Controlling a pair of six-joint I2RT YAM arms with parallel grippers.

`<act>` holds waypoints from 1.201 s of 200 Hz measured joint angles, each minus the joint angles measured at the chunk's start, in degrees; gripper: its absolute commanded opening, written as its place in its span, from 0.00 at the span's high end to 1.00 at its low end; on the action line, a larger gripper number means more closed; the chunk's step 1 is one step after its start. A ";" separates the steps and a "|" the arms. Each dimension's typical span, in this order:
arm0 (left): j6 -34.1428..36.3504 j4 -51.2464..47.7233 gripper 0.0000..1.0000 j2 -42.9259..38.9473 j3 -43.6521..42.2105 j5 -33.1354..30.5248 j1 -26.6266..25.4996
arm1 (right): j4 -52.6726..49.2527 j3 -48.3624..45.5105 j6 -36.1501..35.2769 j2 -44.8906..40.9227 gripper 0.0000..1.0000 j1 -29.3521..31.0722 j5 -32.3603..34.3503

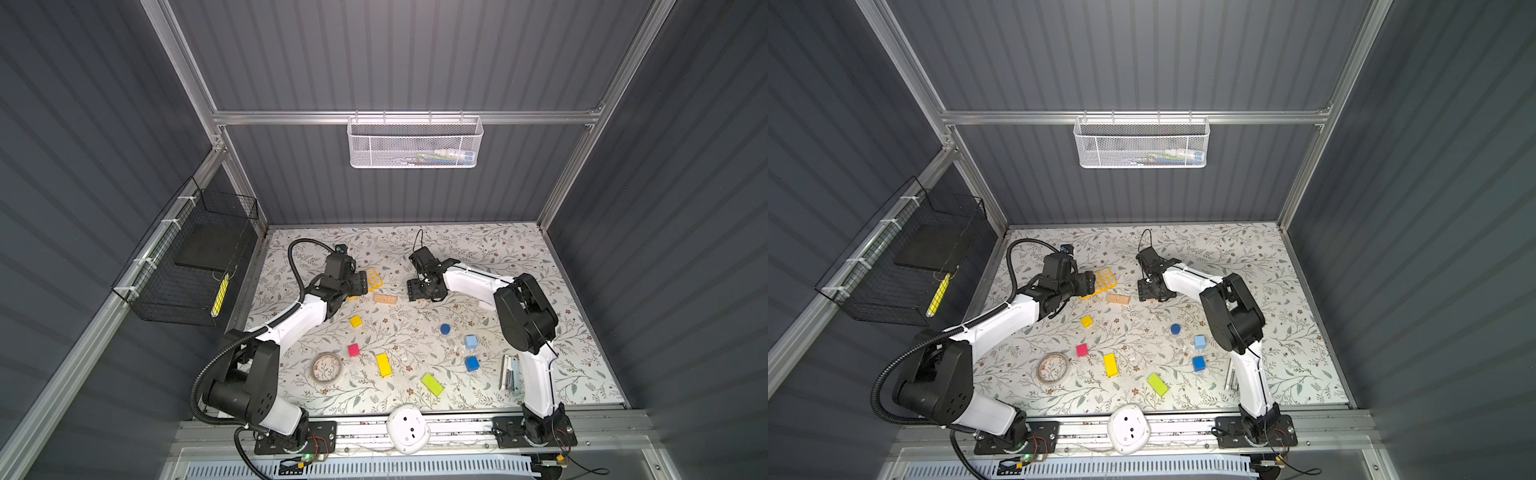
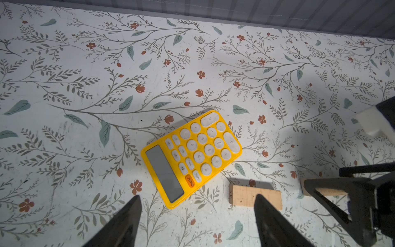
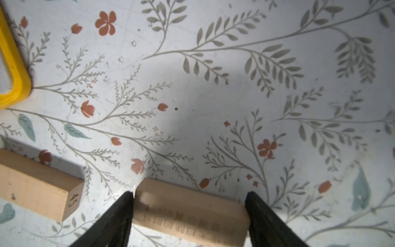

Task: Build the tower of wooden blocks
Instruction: 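Lower the right gripper around the printed wooden block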

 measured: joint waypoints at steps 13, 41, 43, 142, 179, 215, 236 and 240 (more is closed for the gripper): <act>0.00 0.00 0.17 0.00 0.00 0.00 0.00 | -0.22 0.00 0.61 0.00 0.29 0.00 0.31; 0.00 0.00 0.17 0.00 0.00 0.00 0.00 | -0.35 0.00 1.81 0.00 0.27 -0.02 0.52; 0.00 0.00 0.17 0.00 0.00 0.00 0.00 | -0.35 0.00 1.84 0.00 0.27 -0.02 0.52; 0.00 -0.26 0.17 0.00 0.00 -0.22 0.00 | -0.48 0.00 2.69 0.00 0.17 -0.02 0.52; 0.00 -0.72 0.17 0.00 0.00 -0.24 0.00 | -0.48 0.00 2.69 0.00 0.14 -0.02 0.50; 0.02 -1.05 0.17 0.00 0.00 -0.61 0.00 | -0.48 0.00 2.67 0.00 0.14 0.00 0.48; 0.02 -1.05 0.17 0.00 0.00 -0.66 0.00 | -0.48 0.00 2.64 0.00 0.16 0.00 0.44; 0.02 -1.07 0.17 0.00 0.00 -0.66 0.00 | -0.48 0.00 2.67 0.00 0.16 0.00 0.42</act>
